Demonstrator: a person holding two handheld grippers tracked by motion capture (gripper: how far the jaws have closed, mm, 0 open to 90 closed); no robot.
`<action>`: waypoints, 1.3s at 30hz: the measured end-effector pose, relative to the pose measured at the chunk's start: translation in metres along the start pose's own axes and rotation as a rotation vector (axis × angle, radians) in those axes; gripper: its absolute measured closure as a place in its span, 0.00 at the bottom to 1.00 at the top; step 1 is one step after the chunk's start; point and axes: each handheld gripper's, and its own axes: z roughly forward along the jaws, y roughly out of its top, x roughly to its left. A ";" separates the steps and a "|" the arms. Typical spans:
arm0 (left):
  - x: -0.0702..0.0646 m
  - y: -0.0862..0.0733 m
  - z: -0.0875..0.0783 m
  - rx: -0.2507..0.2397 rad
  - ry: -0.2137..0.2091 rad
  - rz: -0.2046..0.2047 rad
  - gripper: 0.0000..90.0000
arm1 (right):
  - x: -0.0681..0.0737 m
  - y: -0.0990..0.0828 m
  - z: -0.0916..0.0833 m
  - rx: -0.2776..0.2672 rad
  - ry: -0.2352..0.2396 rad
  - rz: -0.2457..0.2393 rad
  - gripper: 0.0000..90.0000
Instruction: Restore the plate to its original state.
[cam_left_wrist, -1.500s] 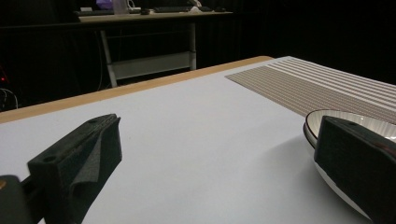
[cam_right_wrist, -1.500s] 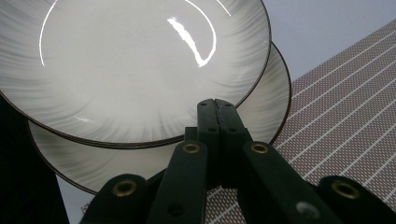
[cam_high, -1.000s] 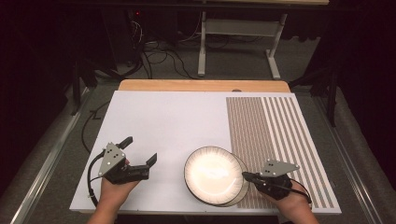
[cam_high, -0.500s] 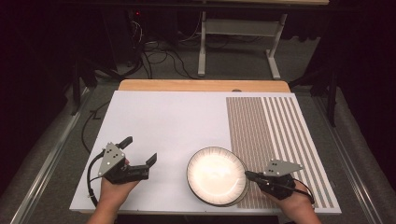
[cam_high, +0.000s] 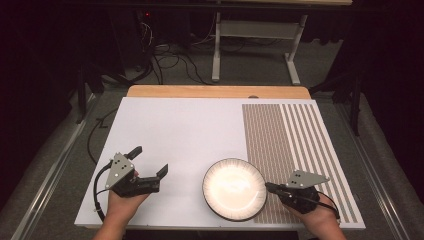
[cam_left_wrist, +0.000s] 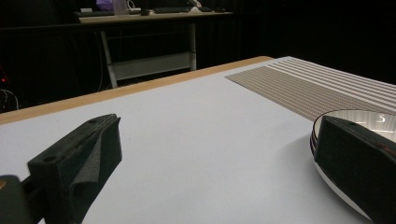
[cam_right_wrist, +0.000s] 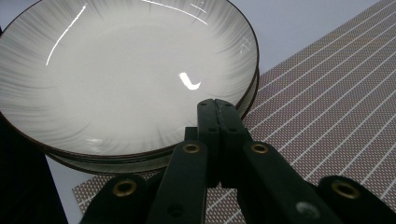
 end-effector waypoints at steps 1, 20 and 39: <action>0.000 0.000 0.000 0.000 0.000 0.000 0.02 | 0.000 0.000 0.000 0.000 0.000 0.000 1.00; 0.000 0.000 0.000 0.002 -0.001 0.000 0.02 | -0.009 -0.003 -0.010 -0.043 -0.048 0.054 0.91; -0.001 -0.004 -0.001 0.020 -0.017 -0.005 0.01 | -0.038 -0.015 -0.049 -0.294 -0.285 0.231 0.11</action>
